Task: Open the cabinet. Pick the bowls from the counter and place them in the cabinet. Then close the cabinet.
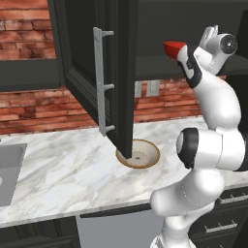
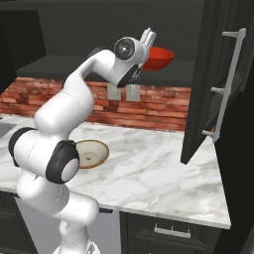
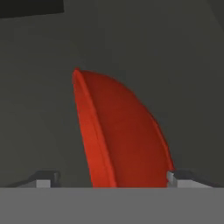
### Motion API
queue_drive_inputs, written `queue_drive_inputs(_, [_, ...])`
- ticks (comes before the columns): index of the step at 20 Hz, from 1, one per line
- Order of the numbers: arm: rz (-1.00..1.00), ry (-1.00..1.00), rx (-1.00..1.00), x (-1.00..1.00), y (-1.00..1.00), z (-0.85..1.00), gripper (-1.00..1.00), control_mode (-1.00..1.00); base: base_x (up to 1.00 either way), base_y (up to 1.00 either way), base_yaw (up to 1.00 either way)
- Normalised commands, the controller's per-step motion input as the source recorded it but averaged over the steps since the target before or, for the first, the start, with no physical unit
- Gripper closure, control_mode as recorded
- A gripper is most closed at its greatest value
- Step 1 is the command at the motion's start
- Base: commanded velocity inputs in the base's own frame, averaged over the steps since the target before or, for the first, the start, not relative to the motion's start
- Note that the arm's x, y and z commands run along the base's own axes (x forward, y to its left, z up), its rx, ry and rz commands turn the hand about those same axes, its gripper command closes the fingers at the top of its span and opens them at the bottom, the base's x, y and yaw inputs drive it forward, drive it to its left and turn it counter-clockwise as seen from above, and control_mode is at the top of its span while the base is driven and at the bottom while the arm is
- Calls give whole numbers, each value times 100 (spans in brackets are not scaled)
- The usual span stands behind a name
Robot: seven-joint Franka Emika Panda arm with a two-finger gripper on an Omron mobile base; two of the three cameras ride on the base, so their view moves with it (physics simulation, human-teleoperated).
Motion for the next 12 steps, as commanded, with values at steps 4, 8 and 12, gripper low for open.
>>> queue_drive_inputs(4, [0, -15, 13, -39, -26, 12, -100, -100, 0, 0, 0])
queue_drive_inputs(8, [0, -2, 3, -62, 0, 27, -100, -100, 0, 0, 0])
queue_drive_inputs(12, [0, -2, 0, -92, 0, 31, -100, -100, 0, 0, 0])
